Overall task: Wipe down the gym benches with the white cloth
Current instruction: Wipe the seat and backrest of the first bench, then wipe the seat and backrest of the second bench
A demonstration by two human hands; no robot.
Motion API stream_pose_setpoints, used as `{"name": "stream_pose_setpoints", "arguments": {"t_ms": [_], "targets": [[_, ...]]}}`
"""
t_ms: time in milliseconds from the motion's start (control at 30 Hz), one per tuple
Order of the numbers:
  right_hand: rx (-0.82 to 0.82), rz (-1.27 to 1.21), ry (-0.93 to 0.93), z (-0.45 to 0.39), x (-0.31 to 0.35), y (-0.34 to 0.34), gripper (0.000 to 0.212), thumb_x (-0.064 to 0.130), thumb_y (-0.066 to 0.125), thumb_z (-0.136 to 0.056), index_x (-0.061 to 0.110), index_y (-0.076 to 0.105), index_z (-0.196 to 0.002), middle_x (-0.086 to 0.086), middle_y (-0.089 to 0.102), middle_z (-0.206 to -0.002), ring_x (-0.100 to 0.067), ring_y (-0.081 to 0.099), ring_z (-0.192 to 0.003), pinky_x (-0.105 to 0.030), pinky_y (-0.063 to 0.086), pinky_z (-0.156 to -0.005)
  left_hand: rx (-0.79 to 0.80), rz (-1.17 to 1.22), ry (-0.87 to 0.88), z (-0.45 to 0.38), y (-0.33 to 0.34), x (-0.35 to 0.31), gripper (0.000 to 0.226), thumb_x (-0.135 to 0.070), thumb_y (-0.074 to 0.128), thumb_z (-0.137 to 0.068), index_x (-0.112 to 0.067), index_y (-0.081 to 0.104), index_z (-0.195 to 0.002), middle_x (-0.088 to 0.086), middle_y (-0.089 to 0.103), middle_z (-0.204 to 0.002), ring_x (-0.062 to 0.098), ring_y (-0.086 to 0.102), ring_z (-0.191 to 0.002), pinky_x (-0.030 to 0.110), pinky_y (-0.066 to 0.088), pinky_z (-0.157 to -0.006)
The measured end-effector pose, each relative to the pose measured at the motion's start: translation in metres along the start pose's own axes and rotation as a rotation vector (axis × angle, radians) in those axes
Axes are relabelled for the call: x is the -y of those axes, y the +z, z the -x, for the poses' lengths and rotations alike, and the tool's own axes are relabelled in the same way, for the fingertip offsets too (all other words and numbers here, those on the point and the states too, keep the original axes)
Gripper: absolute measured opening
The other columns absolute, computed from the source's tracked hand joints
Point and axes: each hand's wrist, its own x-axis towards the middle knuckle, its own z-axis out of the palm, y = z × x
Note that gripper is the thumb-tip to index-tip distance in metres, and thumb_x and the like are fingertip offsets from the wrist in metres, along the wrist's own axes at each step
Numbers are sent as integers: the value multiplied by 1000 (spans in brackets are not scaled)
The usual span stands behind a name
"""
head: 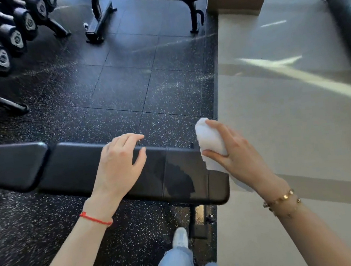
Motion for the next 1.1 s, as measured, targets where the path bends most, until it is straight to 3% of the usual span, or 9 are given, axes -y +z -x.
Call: {"name": "stream_pose_setpoints", "arguments": {"t_ms": [167, 333, 533, 700, 833, 1100], "targets": [[-72, 5, 25, 9, 21, -80, 64, 41, 66, -91, 27, 38, -147, -4, 55, -131, -27, 52, -114, -43, 45, -92, -23, 42, 47, -13, -65, -45, 29, -19, 60, -93, -15, 63, -122, 1, 66, -122, 24, 61, -111, 43, 45, -99], [-145, -15, 54, 14, 0, -135, 64, 41, 66, -91, 27, 38, -146, -6, 56, -132, -30, 53, -115, -45, 45, -93, -18, 65, 75, -30, -81, -94, 29, -19, 60, -94, -14, 63, -123, 1, 66, -122, 24, 61, -112, 43, 43, -101], [-167, -21, 39, -3, -74, -198, 62, 45, 65, -90, 31, 38, -145, -3, 57, -132, -24, 52, -114, -28, 32, -80, -57, 77, 91, -78, -60, -180, 28, -18, 60, -95, -13, 62, -122, 3, 66, -121, 27, 61, -111, 48, 46, -100], [-92, -36, -6, -32, -147, -270, 62, 45, 64, -91, 31, 37, -145, 1, 54, -138, -22, 48, -123, -30, 36, -89, -111, 106, 53, -124, -31, -272, 27, -18, 60, -94, -14, 63, -121, 0, 66, -121, 24, 62, -110, 46, 46, -100], [-51, -5, -14, -54, -201, -323, 62, 46, 63, -91, 33, 37, -145, 2, 53, -135, -18, 46, -121, -20, 28, -84, -119, 126, -9, -163, -10, -335, 29, -19, 58, -94, -14, 63, -123, 1, 66, -123, 23, 62, -113, 47, 46, -102], [-44, -21, -24, -102, -263, -371, 62, 41, 66, -91, 30, 38, -146, 1, 53, -138, -23, 47, -124, -38, 41, -98, -106, 115, -60, -226, 16, -393, 30, -18, 59, -95, -14, 63, -123, 2, 66, -124, 26, 61, -112, 46, 45, -101]]}}
